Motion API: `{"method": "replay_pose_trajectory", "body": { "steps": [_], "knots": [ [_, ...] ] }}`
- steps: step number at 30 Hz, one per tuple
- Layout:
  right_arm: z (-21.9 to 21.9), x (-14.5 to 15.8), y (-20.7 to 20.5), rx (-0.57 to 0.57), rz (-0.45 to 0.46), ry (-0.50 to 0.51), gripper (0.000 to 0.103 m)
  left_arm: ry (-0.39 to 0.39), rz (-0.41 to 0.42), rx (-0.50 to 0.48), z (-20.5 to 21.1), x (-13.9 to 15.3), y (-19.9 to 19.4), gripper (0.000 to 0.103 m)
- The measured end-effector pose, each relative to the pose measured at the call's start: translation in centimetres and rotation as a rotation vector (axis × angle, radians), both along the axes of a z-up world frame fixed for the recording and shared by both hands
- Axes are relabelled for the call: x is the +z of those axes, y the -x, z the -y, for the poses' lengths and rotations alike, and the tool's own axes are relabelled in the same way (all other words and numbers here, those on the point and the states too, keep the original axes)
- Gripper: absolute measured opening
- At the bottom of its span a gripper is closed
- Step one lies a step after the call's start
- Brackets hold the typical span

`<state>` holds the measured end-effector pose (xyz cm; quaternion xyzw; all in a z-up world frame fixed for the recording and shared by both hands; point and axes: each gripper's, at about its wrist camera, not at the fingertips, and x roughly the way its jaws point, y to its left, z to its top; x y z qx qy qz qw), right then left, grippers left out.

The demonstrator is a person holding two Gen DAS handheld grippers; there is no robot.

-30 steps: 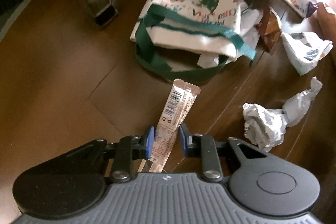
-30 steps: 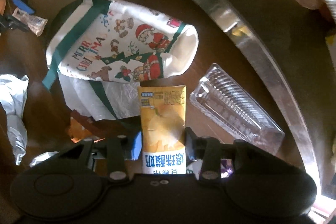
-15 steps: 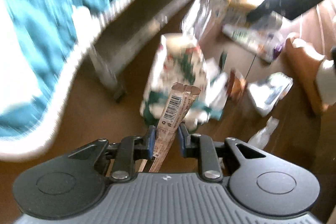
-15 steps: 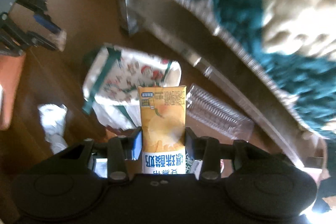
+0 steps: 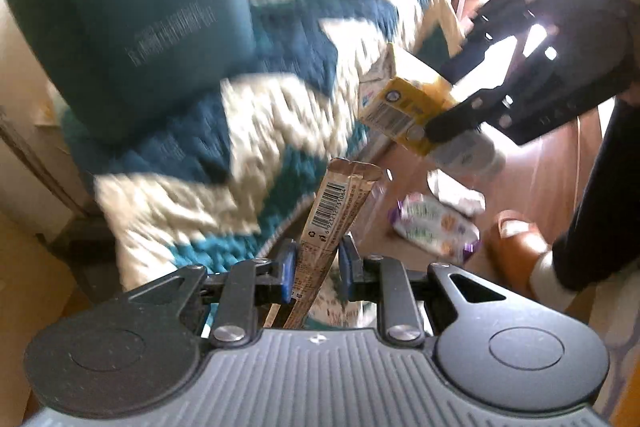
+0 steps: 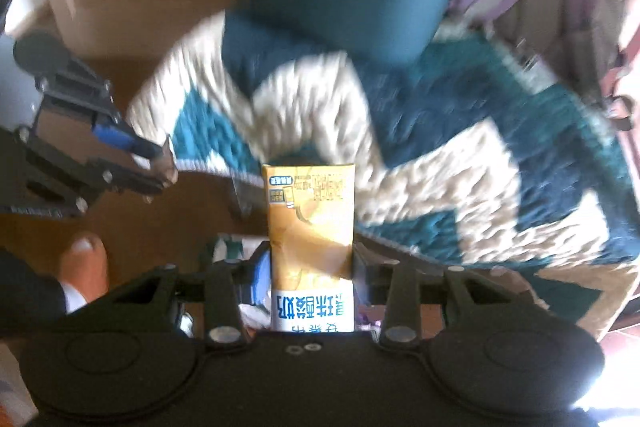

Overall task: Collect trash
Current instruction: 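Carry both items over the teal bin and open both tools to drop them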

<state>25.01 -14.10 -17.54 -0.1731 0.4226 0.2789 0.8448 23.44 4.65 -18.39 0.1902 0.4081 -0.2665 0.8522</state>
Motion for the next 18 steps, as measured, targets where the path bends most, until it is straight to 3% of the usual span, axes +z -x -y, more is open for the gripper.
{"method": "replay_pose_trajectory", "body": {
  "steps": [12, 18],
  "knots": [
    [2.0, 14.8, 5.0, -0.025, 0.251, -0.164, 0.04, 0.14, 0.191, 0.243, 0.4, 14.8, 3.9, 0.021],
    [2.6, 22.1, 4.6, -0.044, 0.397, -0.235, 0.04, 0.22, 0.288, 0.358, -0.1, 22.2, 3.9, 0.021]
  ]
}}
